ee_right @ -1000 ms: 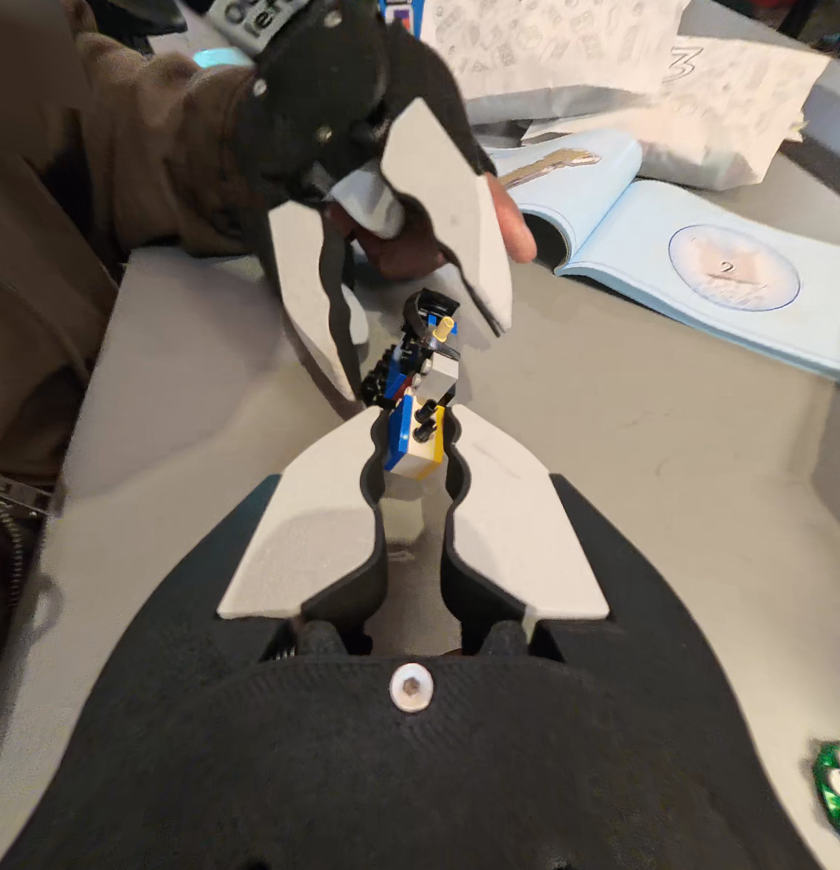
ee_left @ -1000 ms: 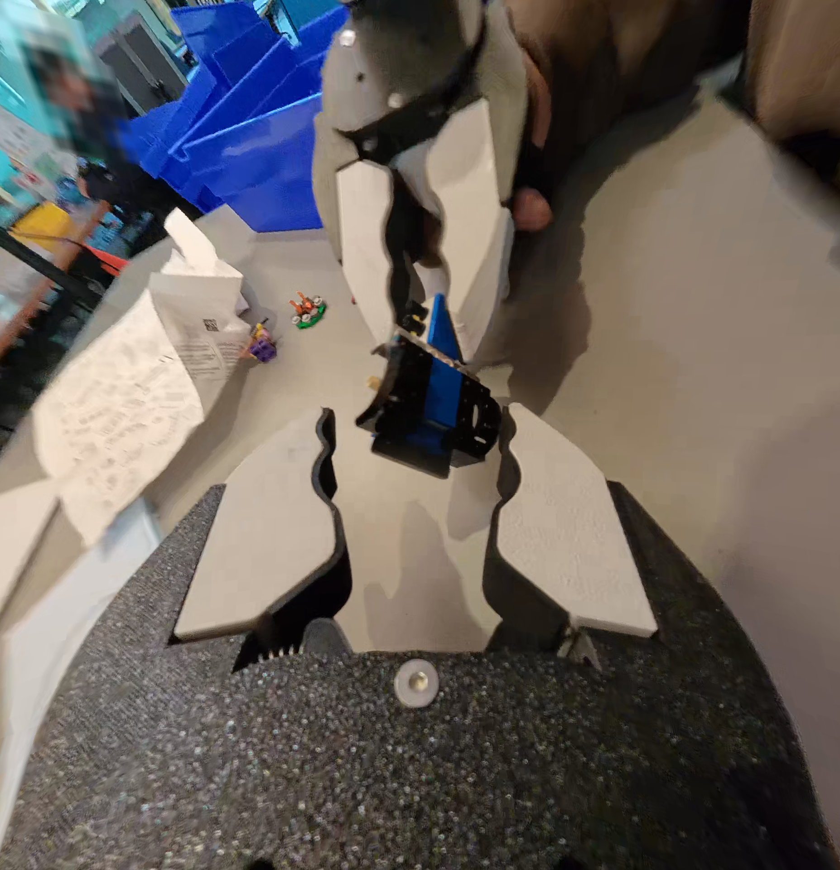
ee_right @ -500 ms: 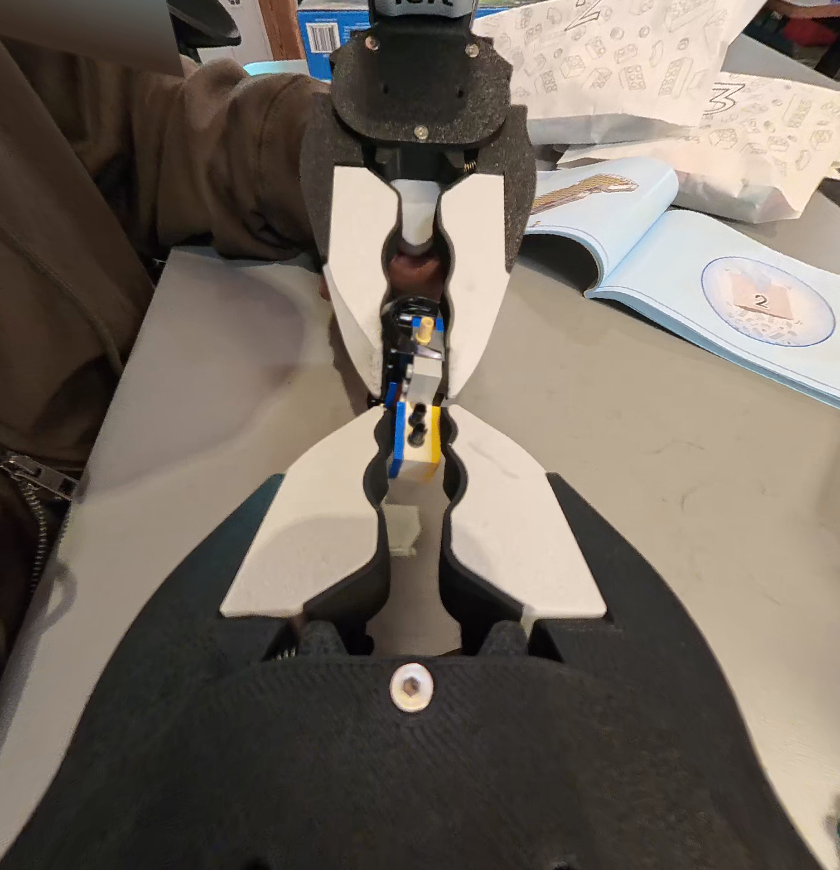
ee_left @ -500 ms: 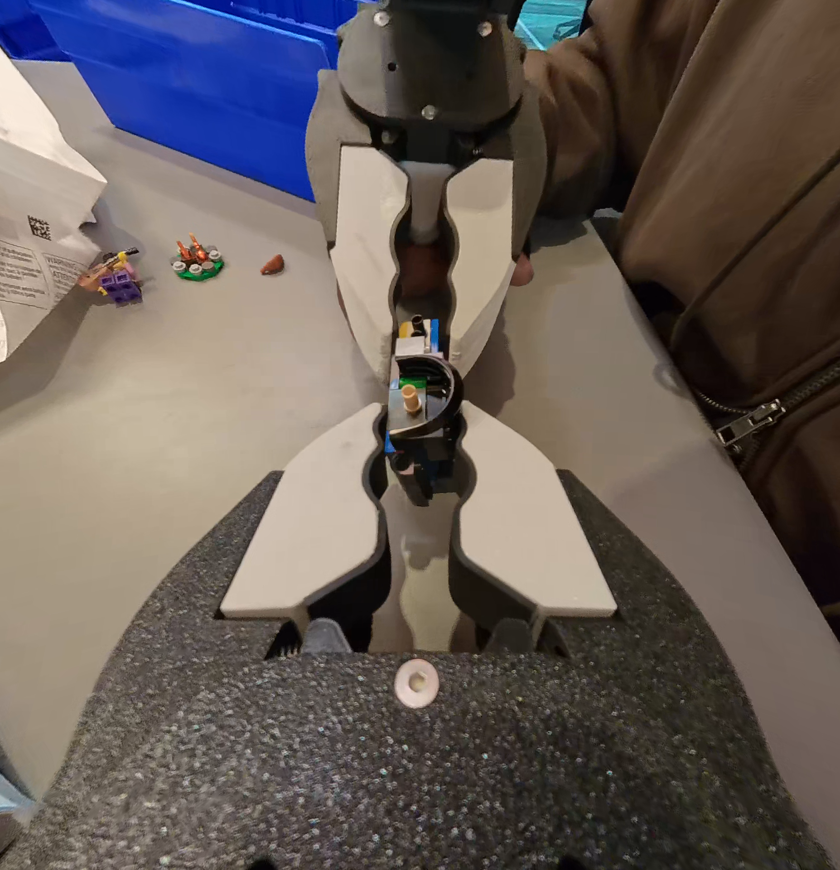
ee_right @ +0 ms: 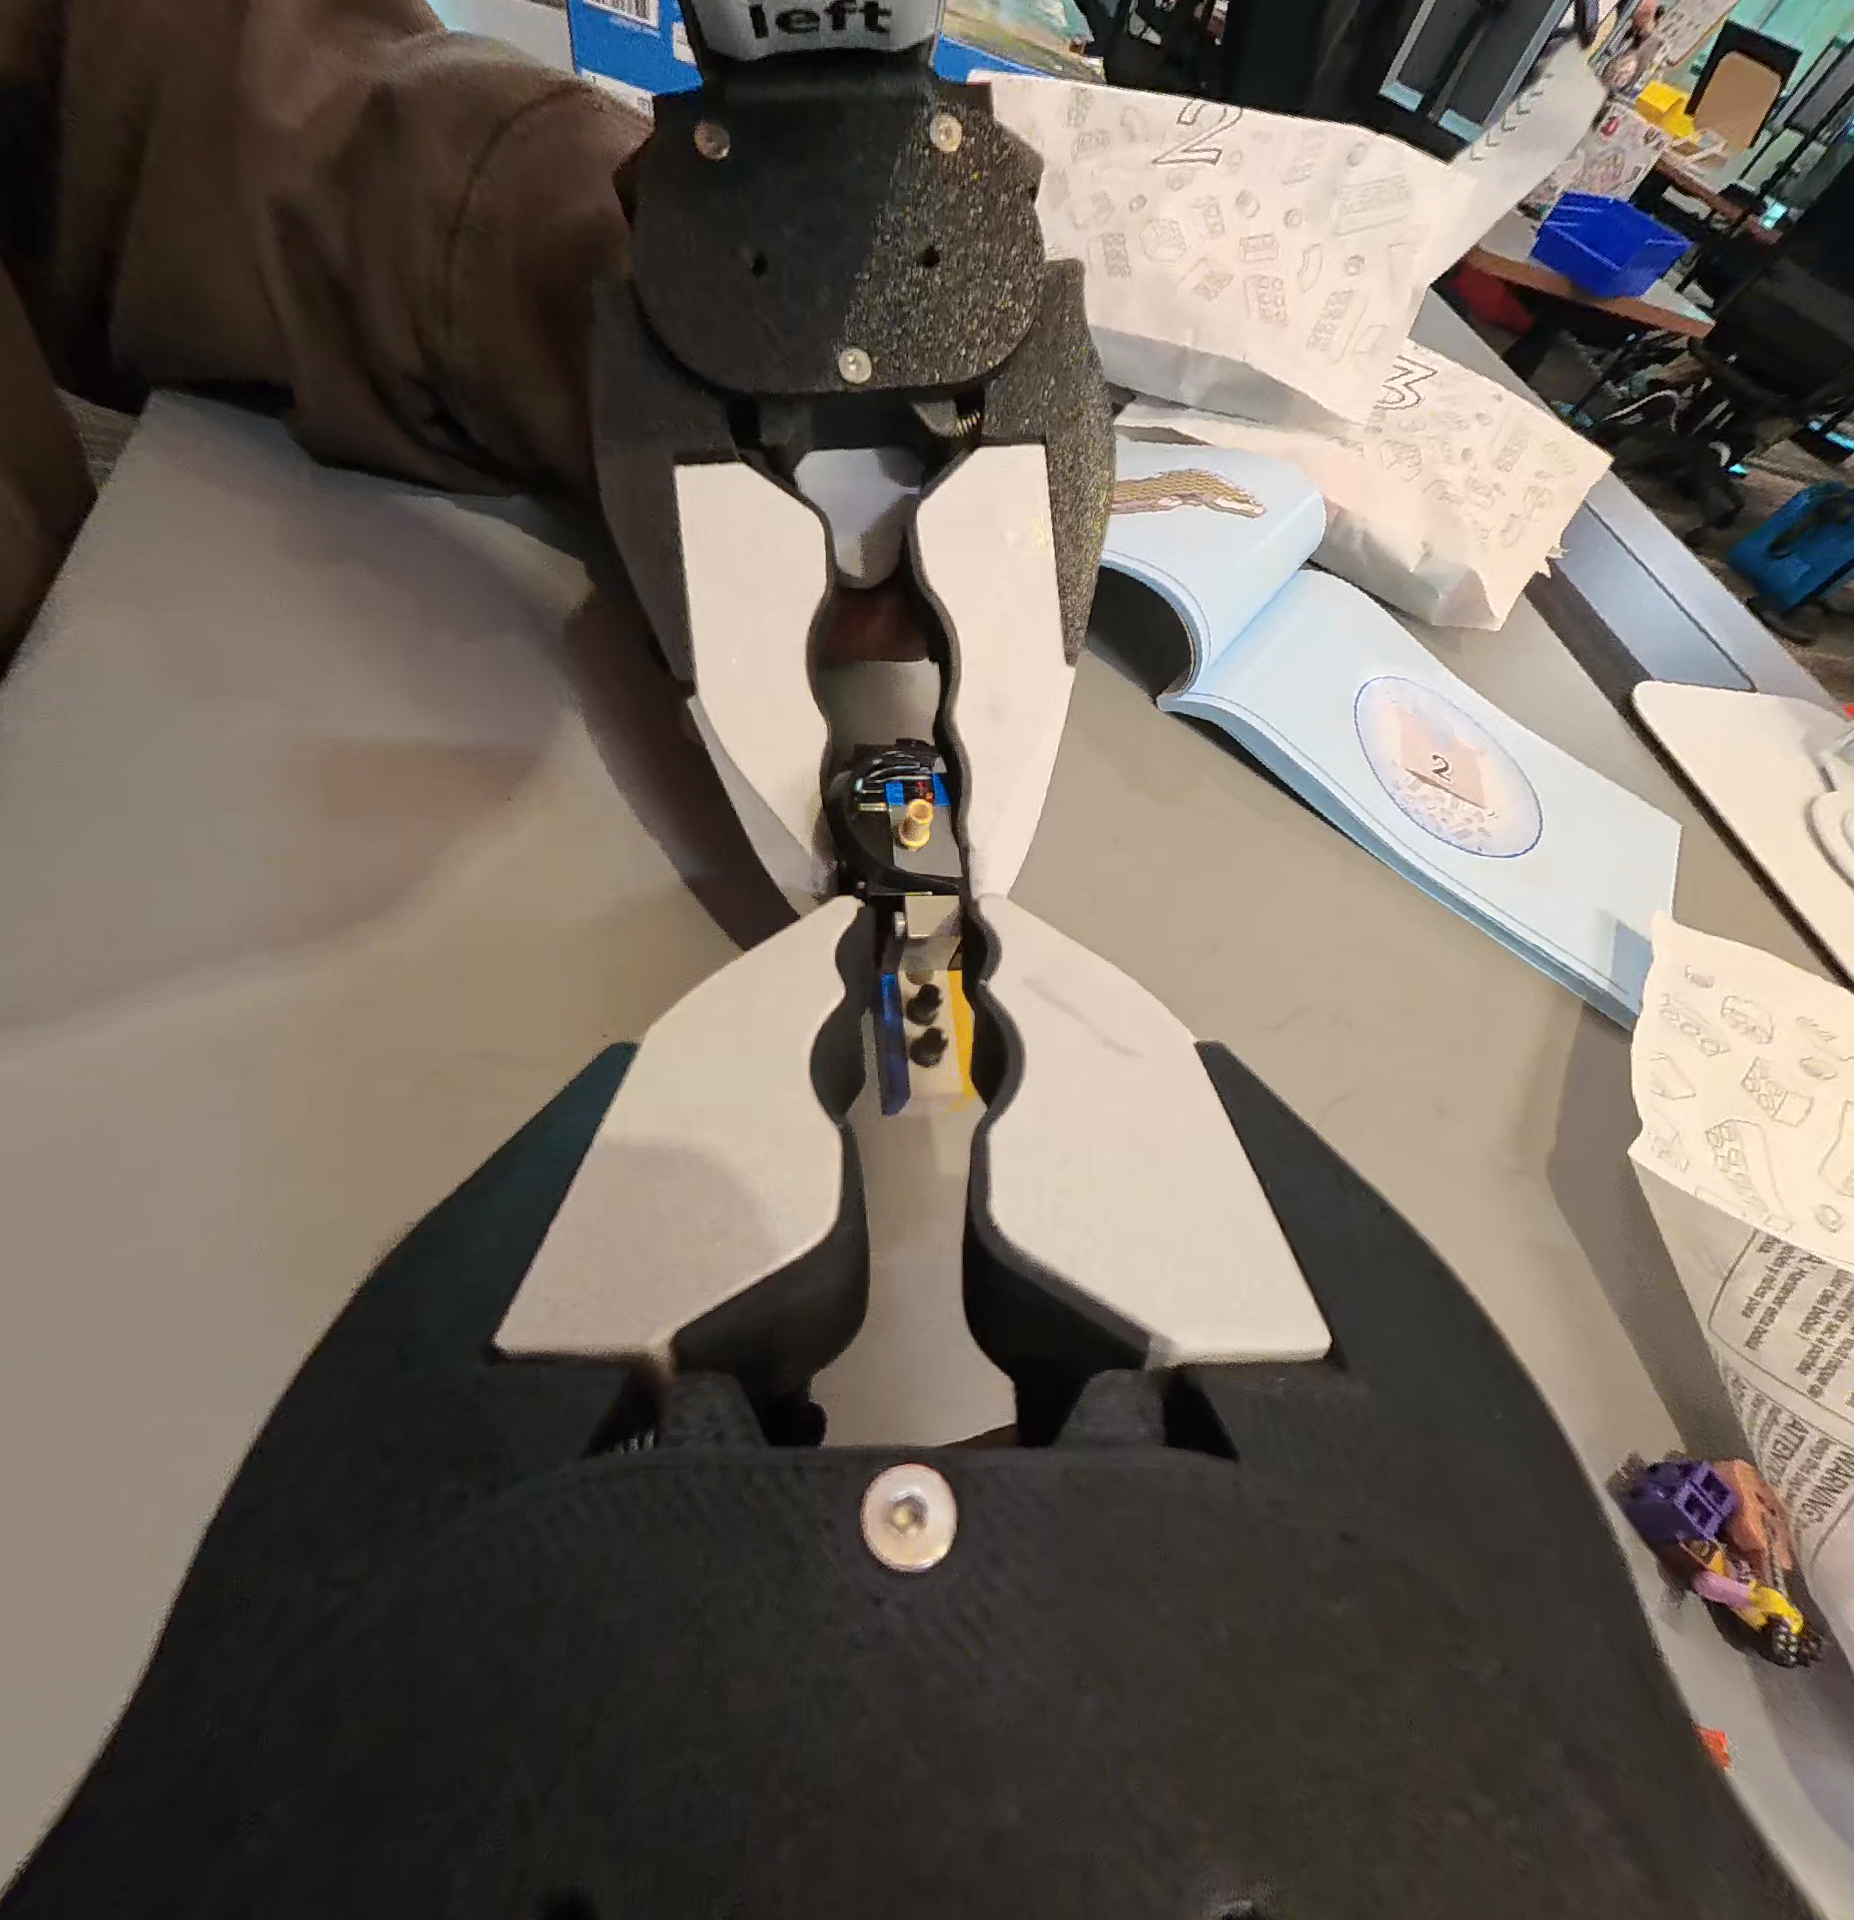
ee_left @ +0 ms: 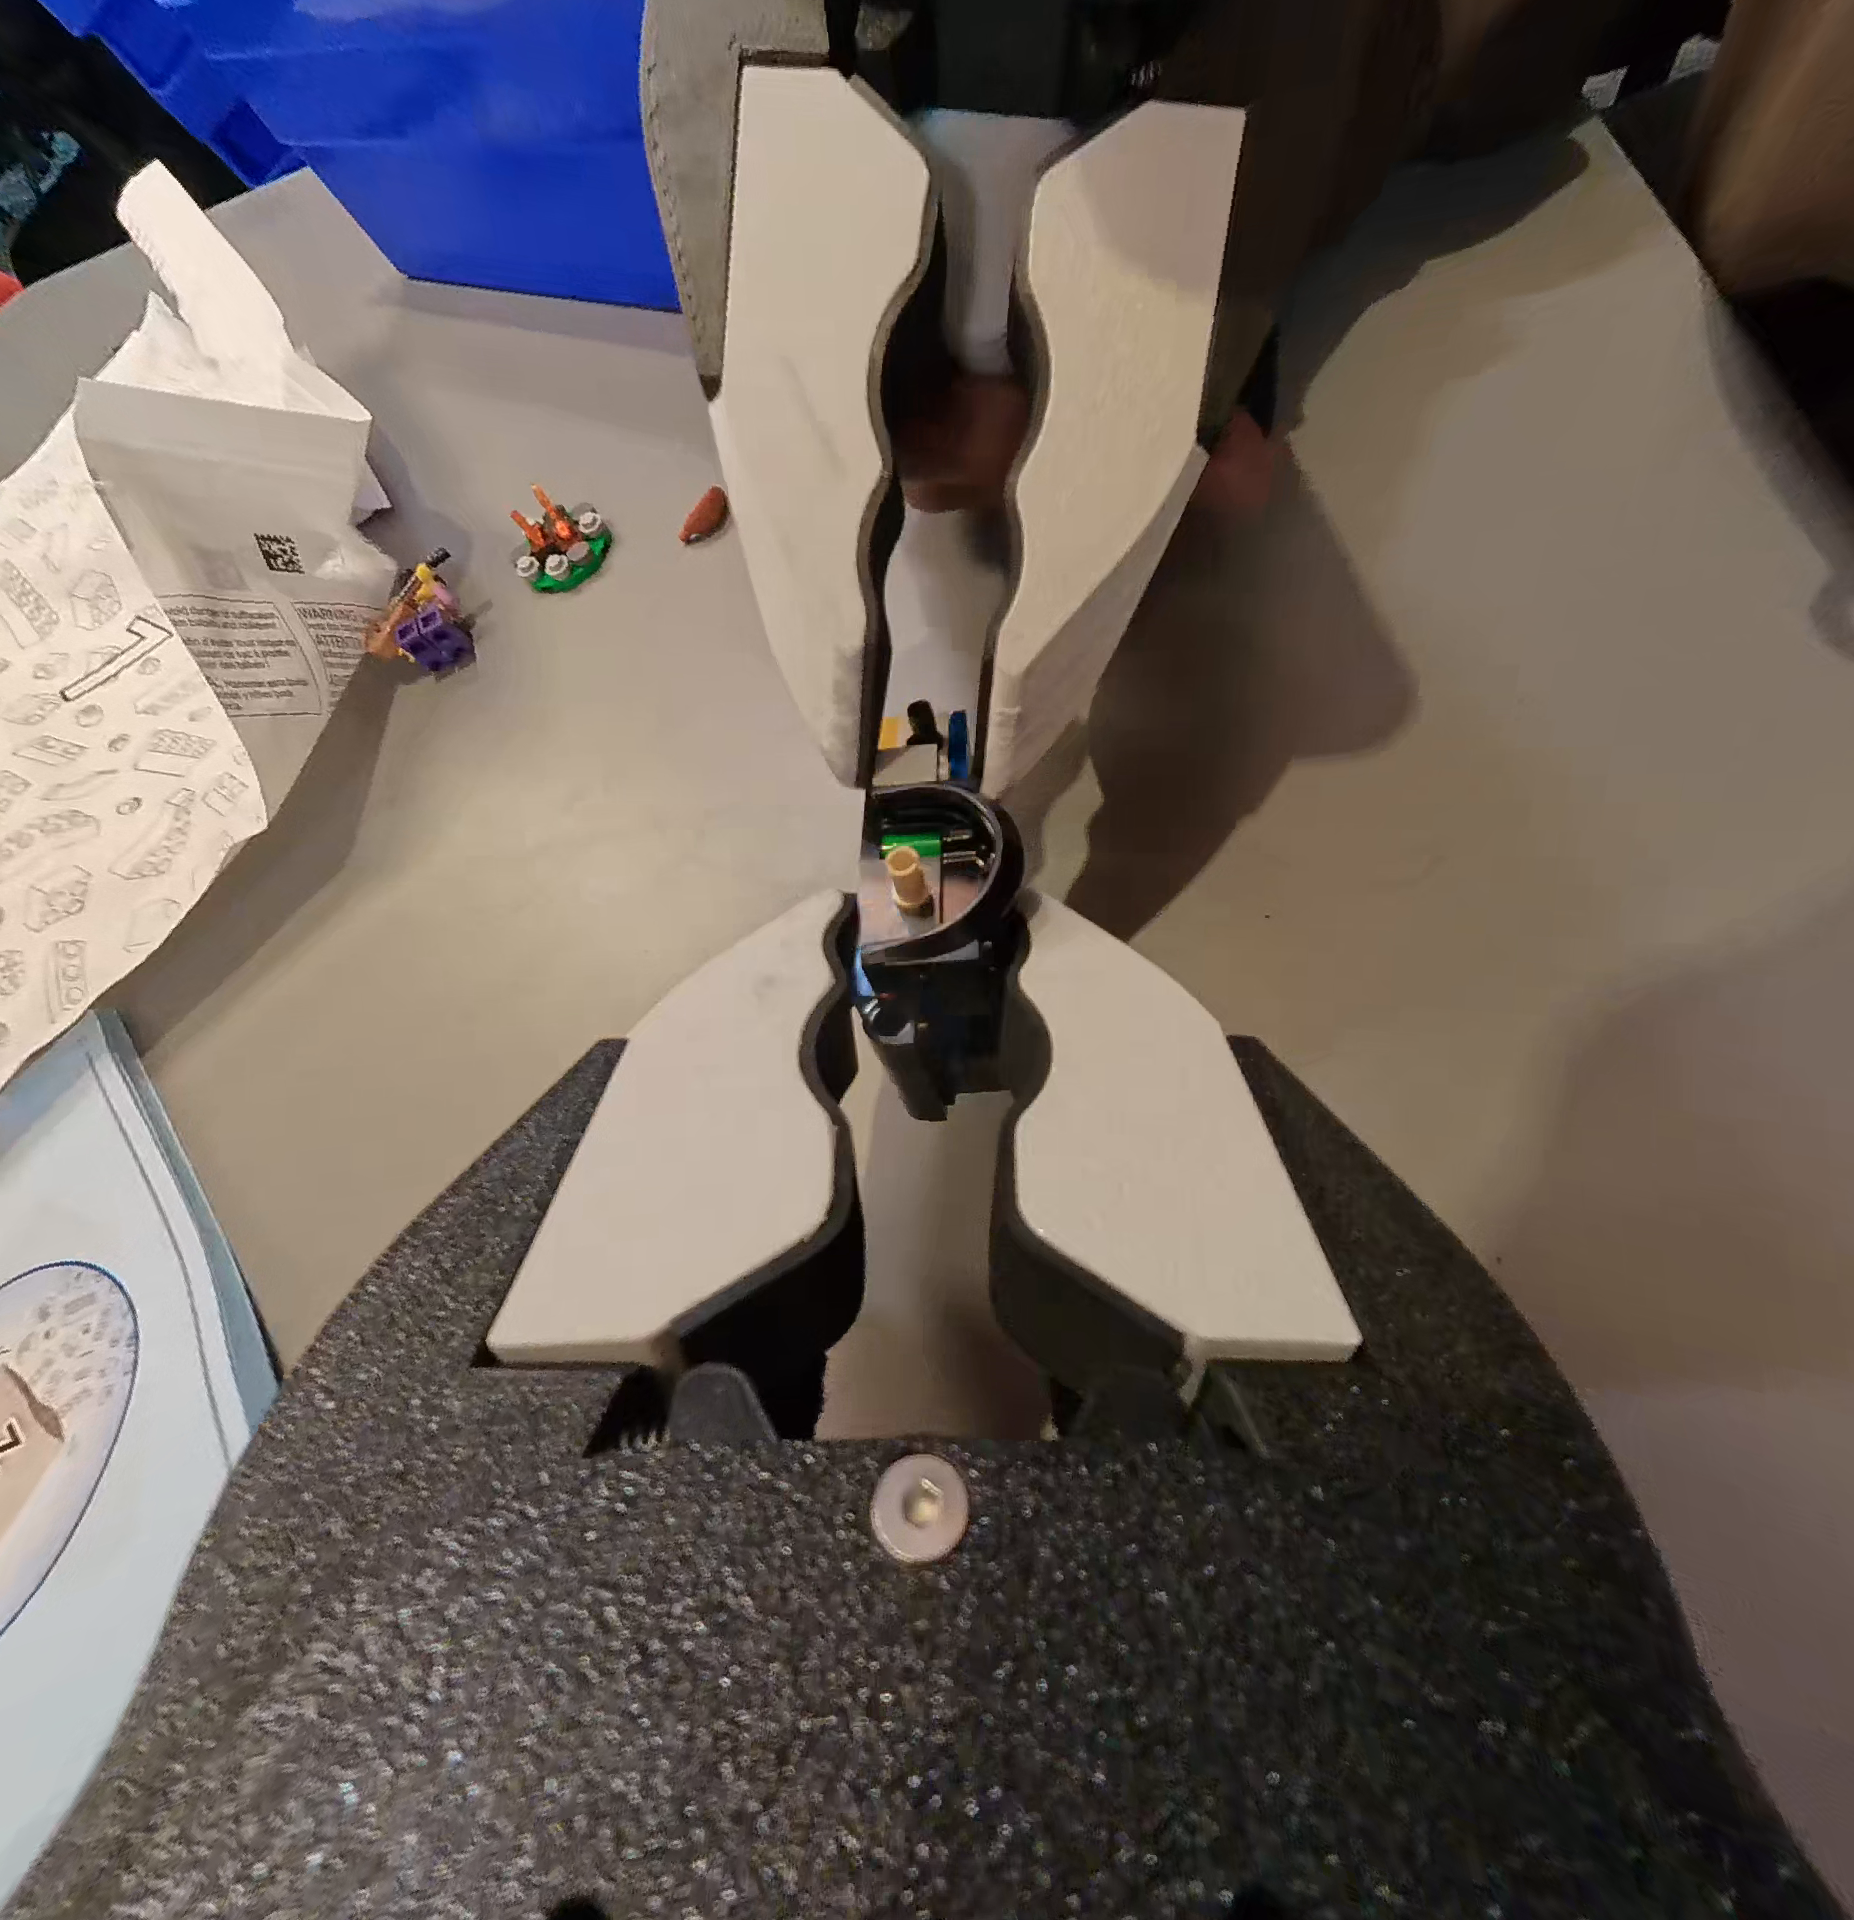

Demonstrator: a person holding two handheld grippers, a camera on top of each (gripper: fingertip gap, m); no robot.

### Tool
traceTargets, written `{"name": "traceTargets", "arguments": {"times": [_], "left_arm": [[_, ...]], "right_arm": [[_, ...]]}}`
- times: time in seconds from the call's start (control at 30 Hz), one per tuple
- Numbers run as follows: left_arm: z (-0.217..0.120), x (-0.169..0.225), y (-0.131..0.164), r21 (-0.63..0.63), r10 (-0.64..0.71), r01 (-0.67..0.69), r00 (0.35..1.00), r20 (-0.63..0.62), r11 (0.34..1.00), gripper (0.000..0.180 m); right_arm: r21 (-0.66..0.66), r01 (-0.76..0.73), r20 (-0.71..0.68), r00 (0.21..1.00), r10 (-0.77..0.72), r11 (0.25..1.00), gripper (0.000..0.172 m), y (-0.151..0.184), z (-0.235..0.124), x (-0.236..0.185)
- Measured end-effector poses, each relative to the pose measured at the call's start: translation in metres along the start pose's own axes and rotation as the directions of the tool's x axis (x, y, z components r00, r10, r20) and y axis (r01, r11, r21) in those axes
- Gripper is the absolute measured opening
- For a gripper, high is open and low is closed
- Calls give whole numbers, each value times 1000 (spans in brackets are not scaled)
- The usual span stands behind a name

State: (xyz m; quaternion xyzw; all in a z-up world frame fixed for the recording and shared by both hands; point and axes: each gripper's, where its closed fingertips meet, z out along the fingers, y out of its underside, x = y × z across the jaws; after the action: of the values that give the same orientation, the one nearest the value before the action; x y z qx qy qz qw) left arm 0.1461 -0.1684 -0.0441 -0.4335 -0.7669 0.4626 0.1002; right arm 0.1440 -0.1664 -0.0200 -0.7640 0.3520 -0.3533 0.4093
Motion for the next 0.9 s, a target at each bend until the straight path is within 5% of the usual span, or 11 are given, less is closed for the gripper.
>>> {"name": "traceTargets", "arguments": {"times": [0.27, 0.67, 0.9], "left_arm": [[1, 2, 0, 4, -6, 6, 1000, -16, 1000, 23], [-11, -14, -7, 104, -275, 283, 958, -87, 954, 22], [-28, -35, -18, 246, -510, 543, 839, -188, 803, 22]], "right_arm": [[-48, 86, -25, 996, -87, 995, 16, 7, 3, -2], [-7, 185, -111, 977, -185, 983, 12, -5, -4, 1], [-7, 60, -242, 968, -60, 998, 12, 2, -26, 22]]}}
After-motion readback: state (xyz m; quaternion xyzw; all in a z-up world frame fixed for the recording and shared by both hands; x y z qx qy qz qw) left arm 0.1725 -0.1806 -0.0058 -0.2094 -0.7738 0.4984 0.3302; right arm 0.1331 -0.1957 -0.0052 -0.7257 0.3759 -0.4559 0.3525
